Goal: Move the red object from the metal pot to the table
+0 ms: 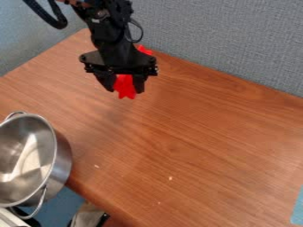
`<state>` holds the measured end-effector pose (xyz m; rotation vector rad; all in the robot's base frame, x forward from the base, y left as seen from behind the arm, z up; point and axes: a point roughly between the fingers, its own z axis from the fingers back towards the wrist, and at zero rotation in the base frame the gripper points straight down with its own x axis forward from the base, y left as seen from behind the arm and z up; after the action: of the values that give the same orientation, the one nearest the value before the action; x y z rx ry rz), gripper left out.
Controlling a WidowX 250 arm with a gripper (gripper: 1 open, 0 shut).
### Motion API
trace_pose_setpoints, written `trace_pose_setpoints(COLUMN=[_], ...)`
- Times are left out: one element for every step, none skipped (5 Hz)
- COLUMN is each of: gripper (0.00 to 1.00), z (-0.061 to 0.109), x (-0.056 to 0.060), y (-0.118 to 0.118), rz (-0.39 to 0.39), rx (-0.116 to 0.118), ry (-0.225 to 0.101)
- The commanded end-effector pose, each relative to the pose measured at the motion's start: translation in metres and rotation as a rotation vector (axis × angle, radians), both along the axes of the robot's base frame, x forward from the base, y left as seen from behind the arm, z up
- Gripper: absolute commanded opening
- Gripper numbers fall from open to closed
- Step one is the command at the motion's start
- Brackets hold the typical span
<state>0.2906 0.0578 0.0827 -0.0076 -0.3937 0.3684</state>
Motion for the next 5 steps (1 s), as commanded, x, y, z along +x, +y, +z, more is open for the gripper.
trace_pose_setpoints(gripper=[0.00, 0.00, 0.00, 0.00, 1.00], z=[0.008, 0.002, -0.006, 0.000, 0.003], x=[0.011, 0.017, 0.004, 0.001, 0.011], y=[-0.006, -0.005, -0.008, -0.005, 0.005], rz=[0.001, -0.005, 0.065, 0.181, 0.101], rx=[-0.011, -0.015, 0.007, 0.011, 0.039], ry=[-0.083, -0.118, -0.139, -0.167, -0.174])
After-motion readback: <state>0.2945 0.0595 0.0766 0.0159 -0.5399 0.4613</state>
